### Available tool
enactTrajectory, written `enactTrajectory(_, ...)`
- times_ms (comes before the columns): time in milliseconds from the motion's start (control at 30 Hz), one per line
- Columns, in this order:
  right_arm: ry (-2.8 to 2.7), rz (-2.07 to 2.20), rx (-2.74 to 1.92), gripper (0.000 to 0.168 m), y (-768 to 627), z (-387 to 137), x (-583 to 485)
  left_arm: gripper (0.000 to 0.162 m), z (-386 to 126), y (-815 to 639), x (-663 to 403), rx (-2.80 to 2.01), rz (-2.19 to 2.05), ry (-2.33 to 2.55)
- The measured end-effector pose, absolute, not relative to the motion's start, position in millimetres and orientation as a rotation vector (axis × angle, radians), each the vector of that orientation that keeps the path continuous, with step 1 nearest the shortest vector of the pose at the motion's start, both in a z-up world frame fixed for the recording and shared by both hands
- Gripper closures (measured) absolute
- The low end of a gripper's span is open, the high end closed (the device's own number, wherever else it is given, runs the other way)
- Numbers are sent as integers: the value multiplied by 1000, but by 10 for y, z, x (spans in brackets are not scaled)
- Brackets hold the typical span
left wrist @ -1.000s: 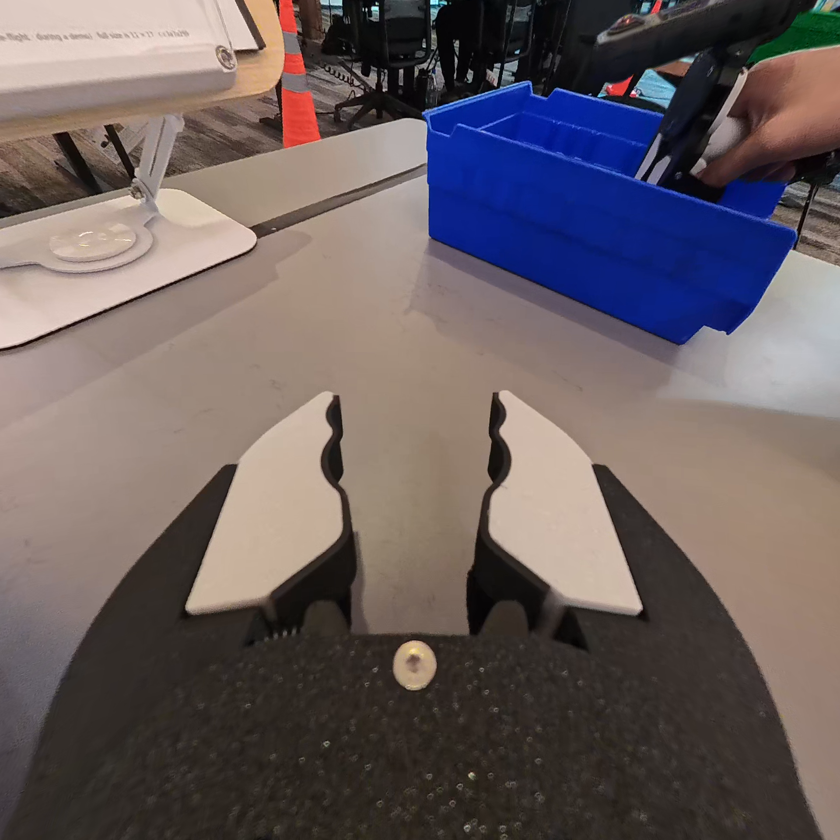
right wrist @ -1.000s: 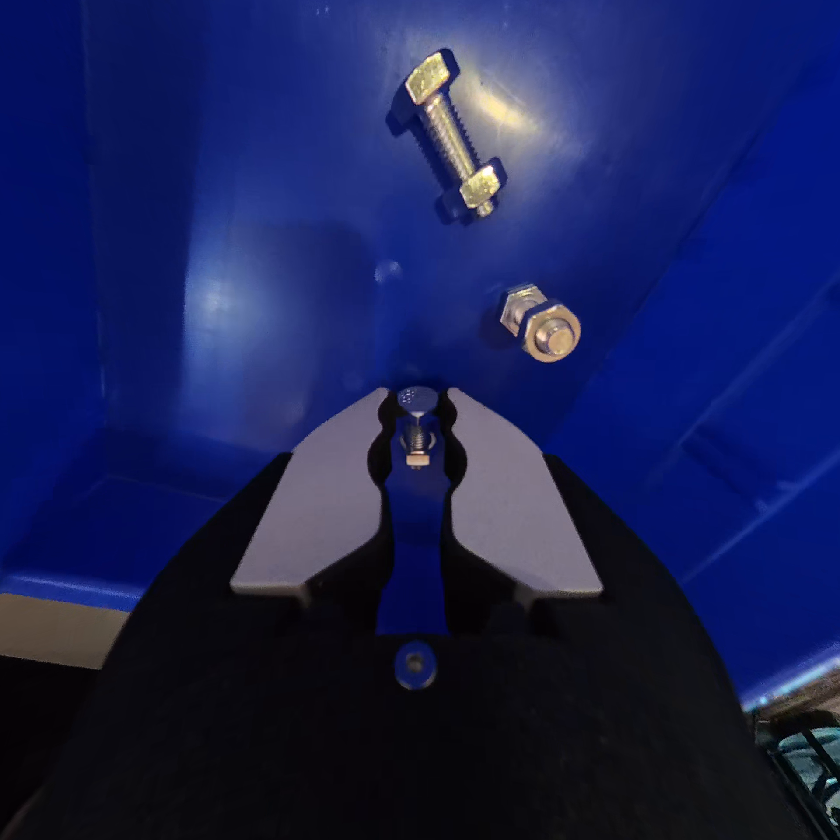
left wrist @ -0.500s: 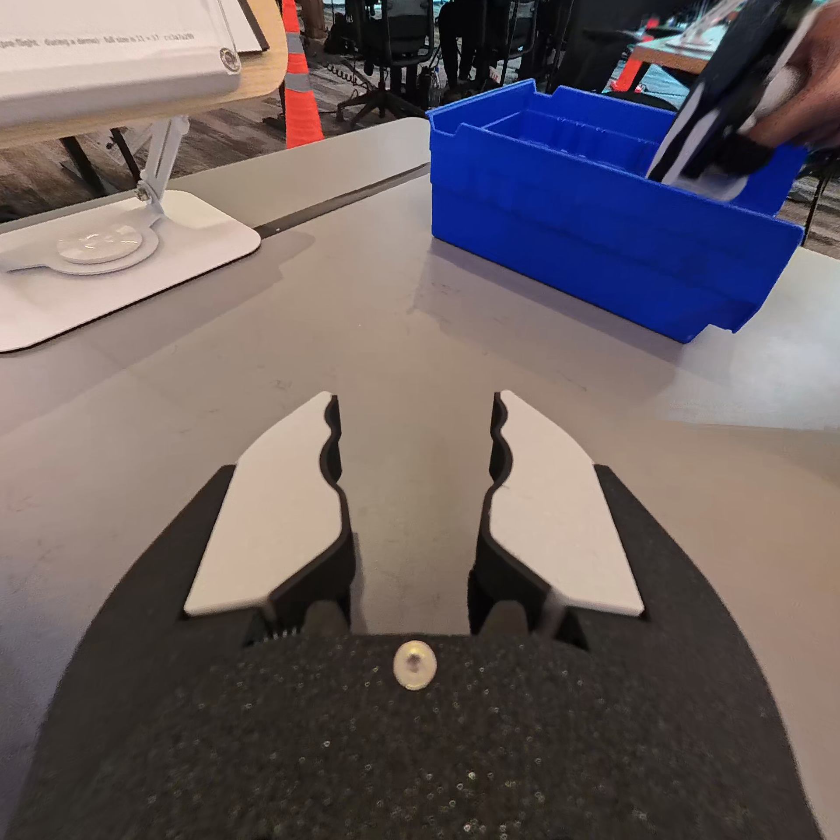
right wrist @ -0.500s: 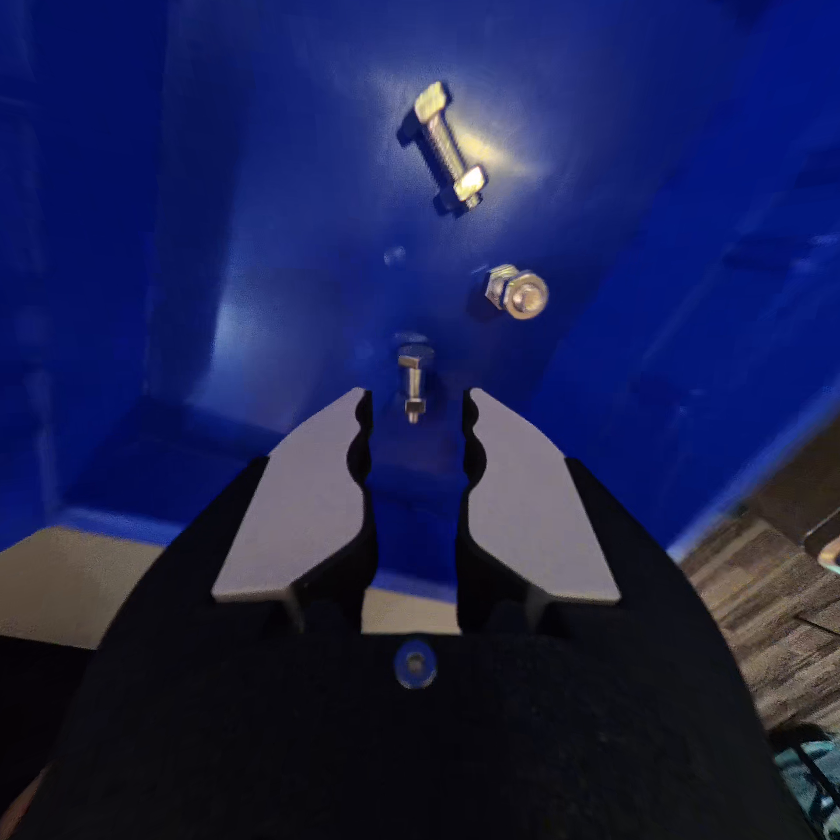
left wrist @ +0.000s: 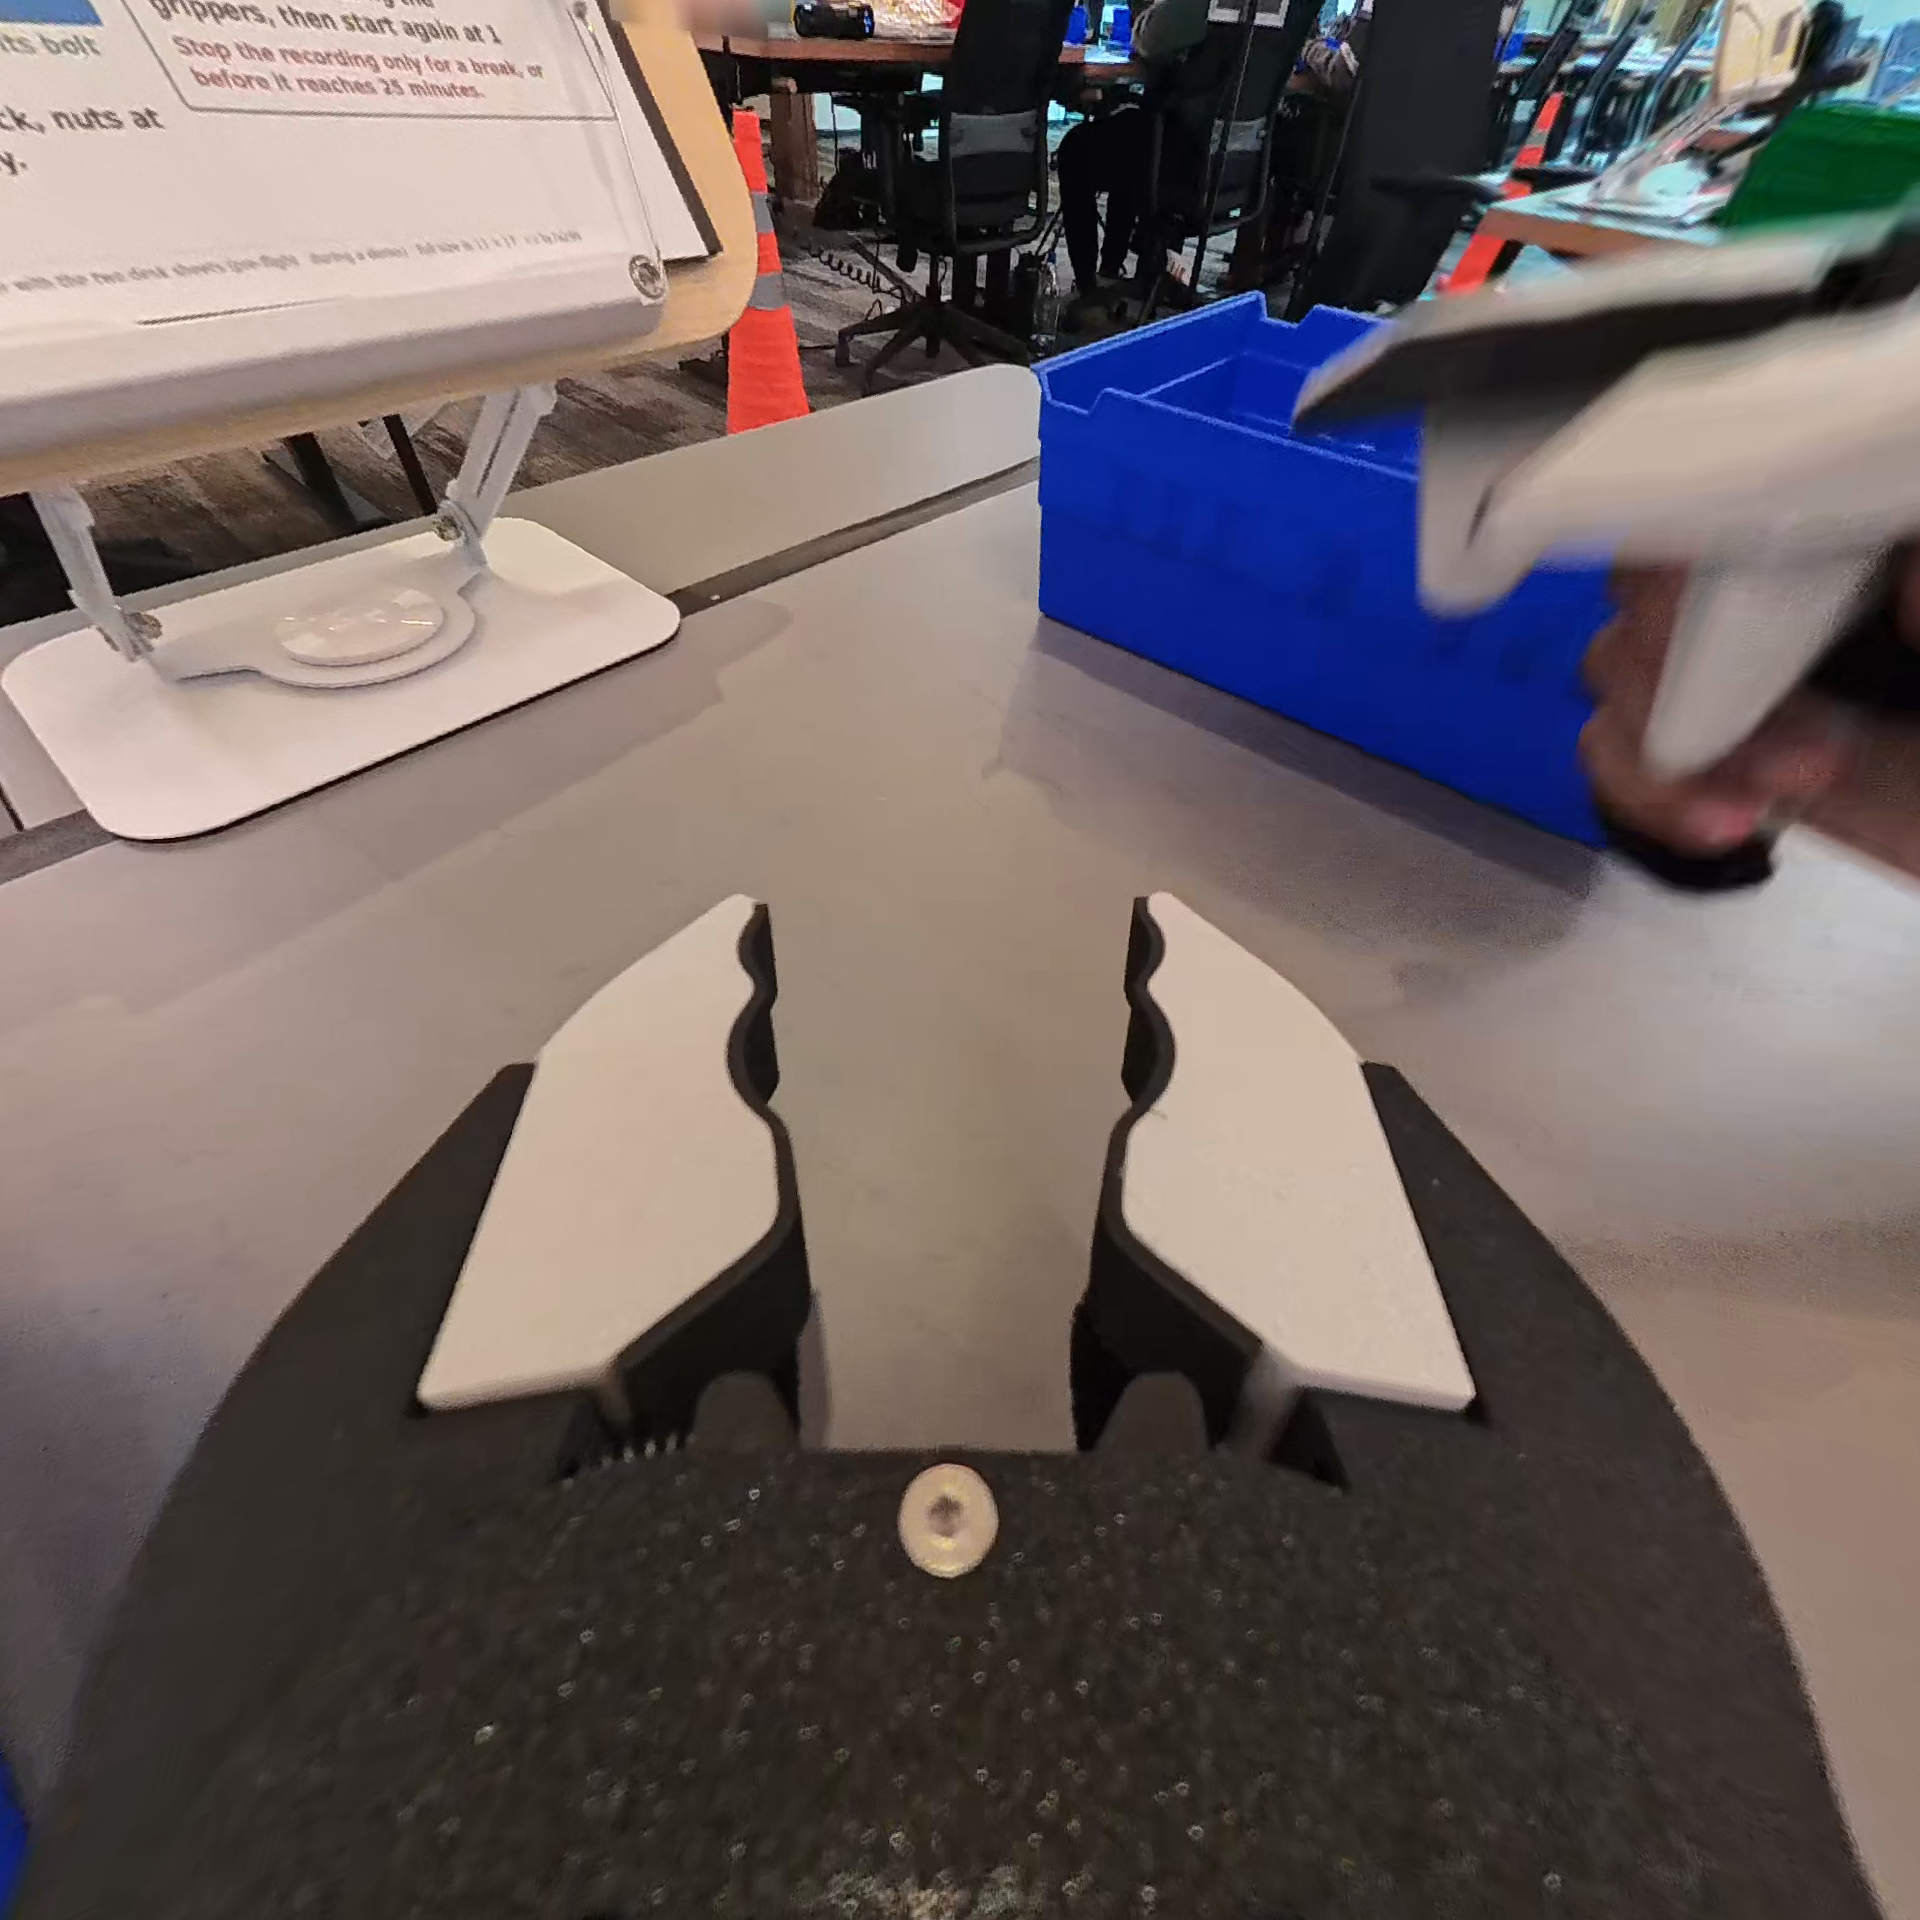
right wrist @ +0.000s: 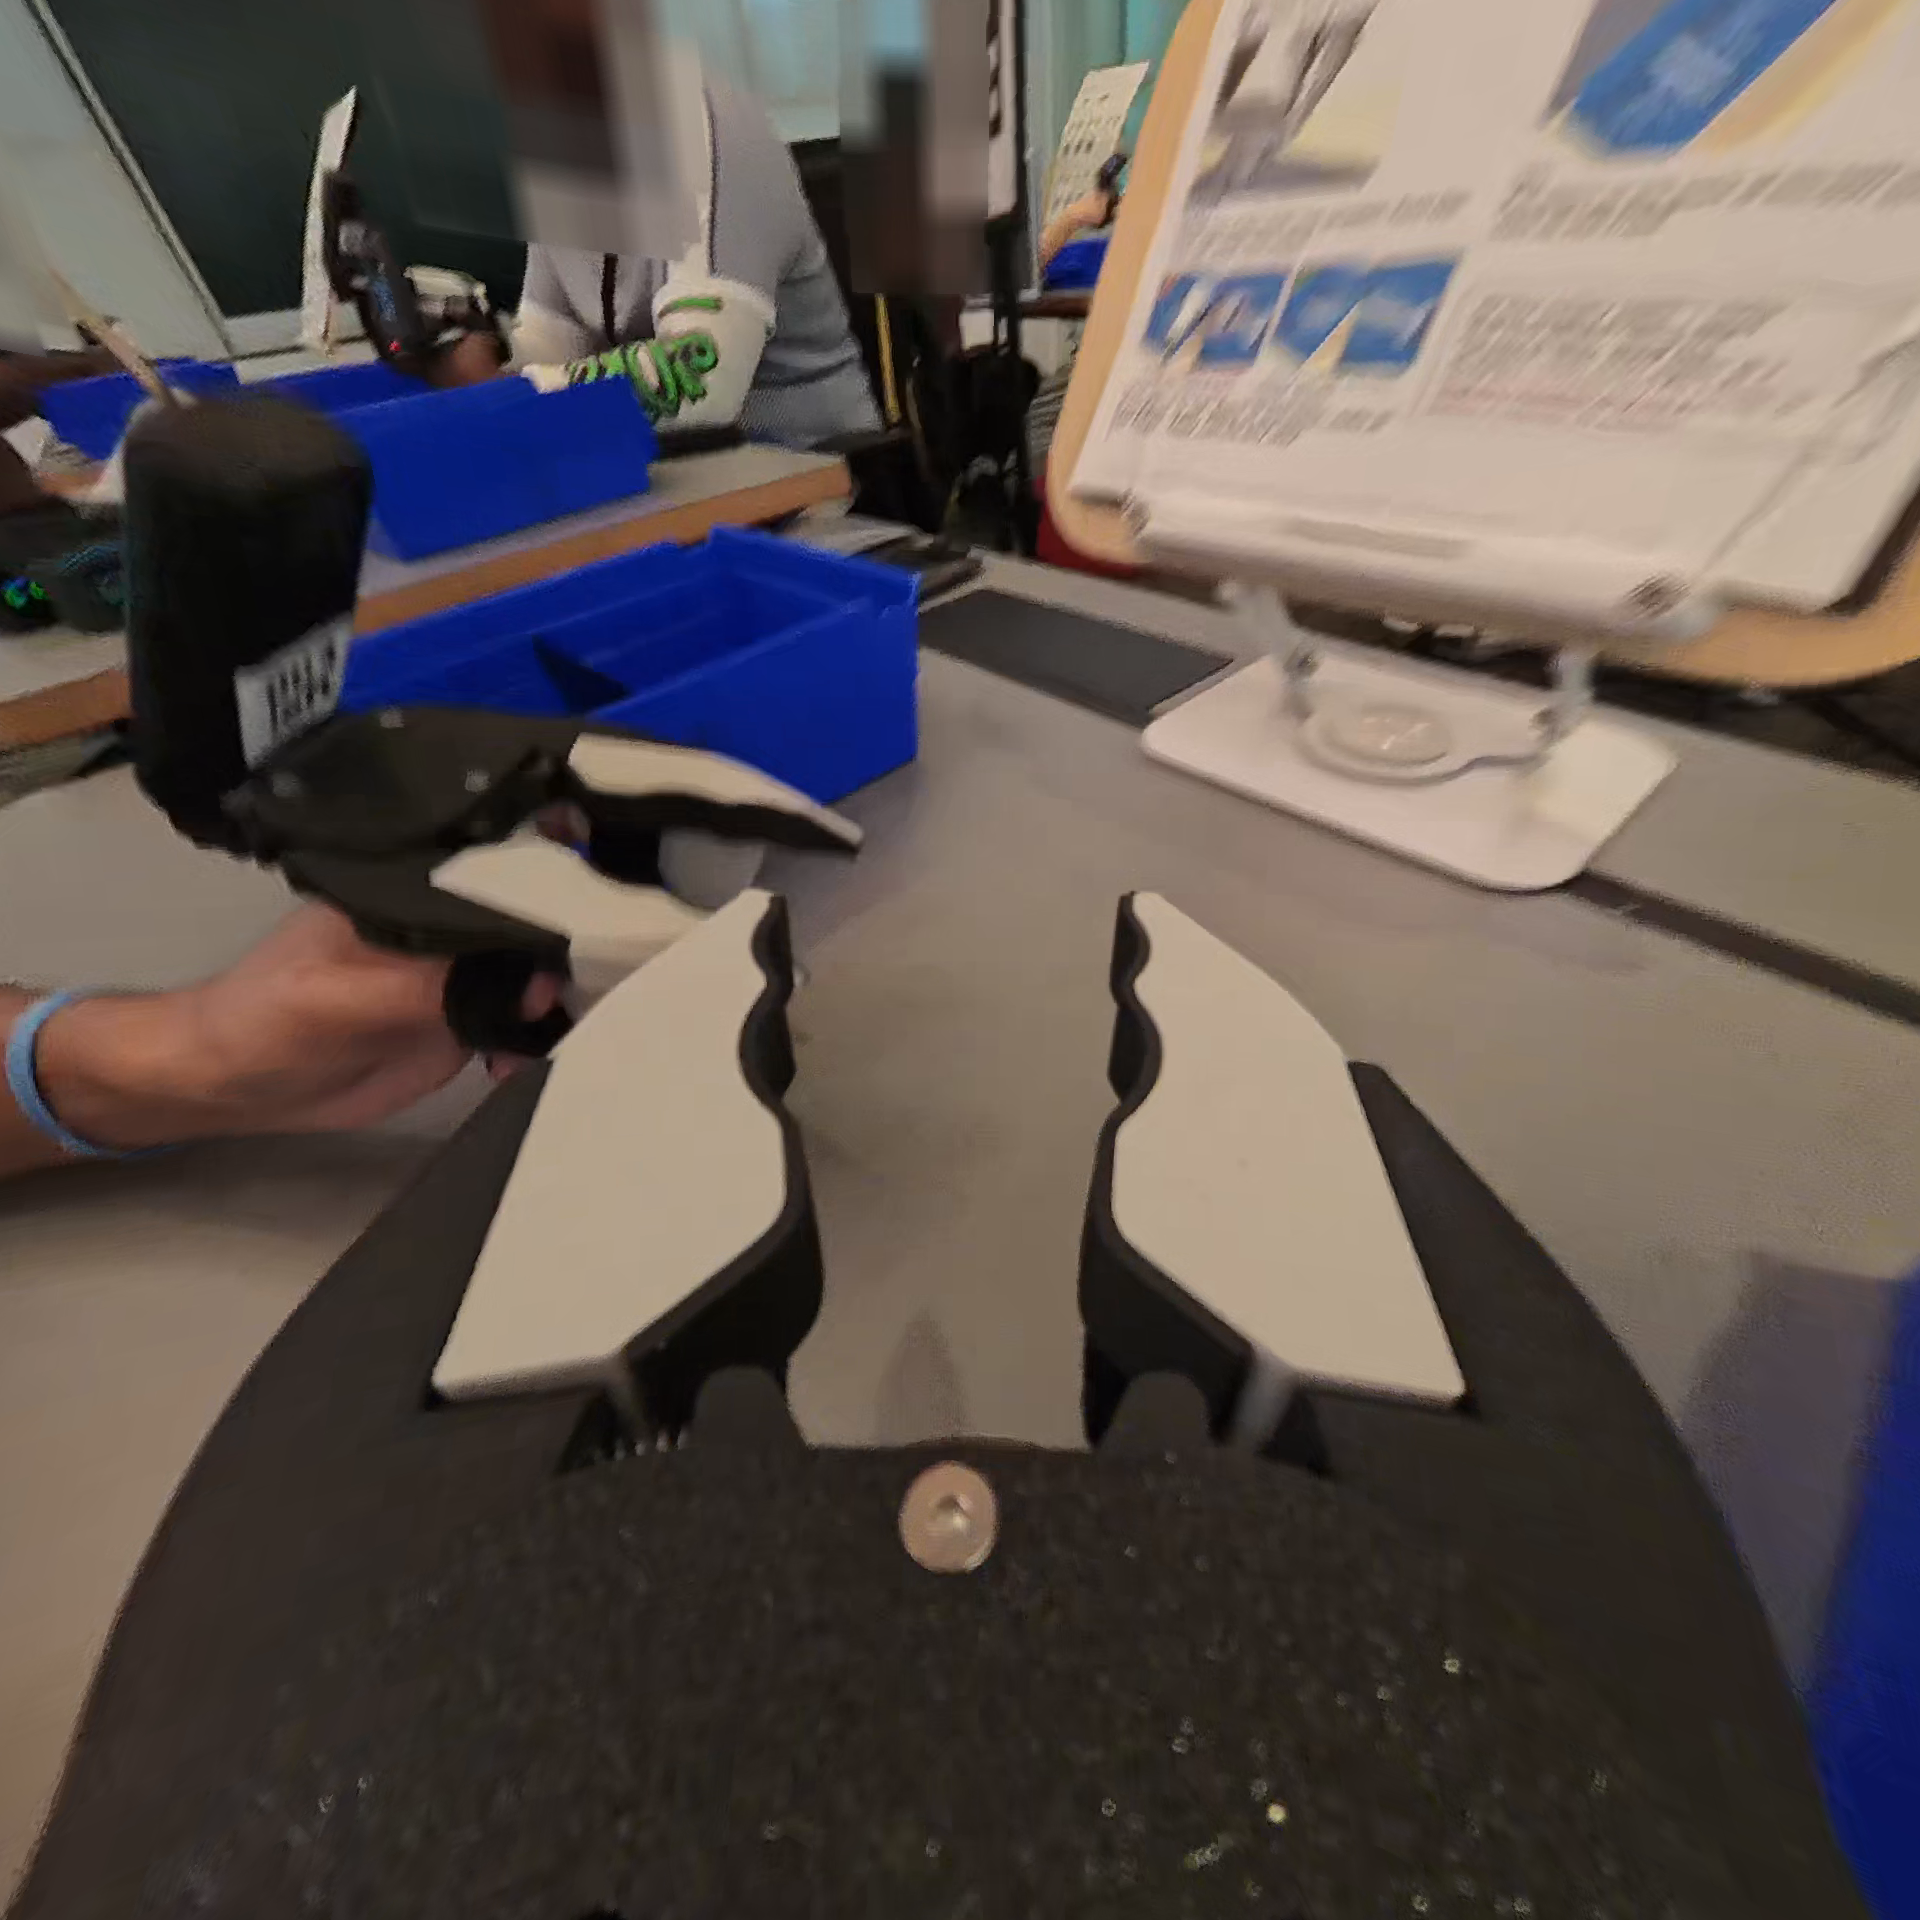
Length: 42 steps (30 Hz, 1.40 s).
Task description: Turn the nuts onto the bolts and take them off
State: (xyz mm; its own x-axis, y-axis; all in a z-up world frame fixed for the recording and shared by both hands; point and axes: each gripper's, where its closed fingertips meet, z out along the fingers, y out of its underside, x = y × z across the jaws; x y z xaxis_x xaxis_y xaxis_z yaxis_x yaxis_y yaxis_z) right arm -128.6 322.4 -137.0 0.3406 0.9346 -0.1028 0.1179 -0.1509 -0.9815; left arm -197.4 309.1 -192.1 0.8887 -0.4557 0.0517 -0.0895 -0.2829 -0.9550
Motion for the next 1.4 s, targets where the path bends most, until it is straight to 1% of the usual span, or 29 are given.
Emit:
enactTrajectory(33,-1008,975,-1552,106,3163,-1547,-1359,98,-1929,3097,-1984,-1843,-369,405)
enactTrajectory(67,-1022,948,-1546,106,3146,-1692,-1382,97,-1939,3101,-1993,-1847,-366,403)
enactTrajectory(133,-1041,885,-1485,107,3169,-1831,-1356,96,-1937,3091,-1981,-1849,-393,402)
enactTrajectory(300,-1021,943,-1460,111,3223,-1873,-1319,92,-1834,2982,-1815,-1832,-496,448)
enactTrajectory(400,-1051,947,-1443,113,3196,-1892,-1352,92,-1604,2774,-1600,-1807,-616,490)
enactTrajectory(500,-1088,930,-1371,115,3089,-1850,-1364,101,-1268,2347,-1515,-1799,-643,601)
enactTrajectory(567,-1119,915,-1344,116,3012,-1844,-1385,105,-1058,2155,-1789,-1847,-505,630)
enactTrajectory(600,-1140,913,-1338,116,2973,-1849,-1401,110,-995,2106,-2013,-1903,-426,629)
enactTrajectory(633,-1150,912,-1330,116,2944,-1842,-1411,110,-972,2076,-2262,-1979,-367,613)
enactTrajectory(700,-1160,918,-1312,116,2902,-1813,-1429,115,-1108,2053,-2814,-2196,-244,571)
enactTrajectory(733,-1166,918,-1310,116,2891,-1808,-1435,114,-1242,2058,-3100,-2304,-155,546)
enactTrajectory(833,-1172,933,-1303,116,2860,-1785,-1431,113,-1806,2044,-3744,-2602,72,513)
enactTrajectory(933,-1169,941,-1302,117,2850,-1766,-1406,114,-2269,2044,-3970,-2778,58,453)
enactTrajectory(1067,-1151,967,-1309,117,2864,-1744,-1379,114,-2565,2079,-4159,-2870,14,342)
enactTrajectory(1233,-1124,1000,-1328,117,2899,-1726,-1358,117,-2769,2074,-4221,-2908,-40,329)
enactTrajectory(1367,-1115,1015,-1350,118,2936,-1752,-1355,145,-2825,2090,-4250,-2893,-21,349)
enactTrajectory(1400,-1113,1017,-1356,118,2944,-1757,-1354,145,-2825,2087,-4247,-2890,-21,359)
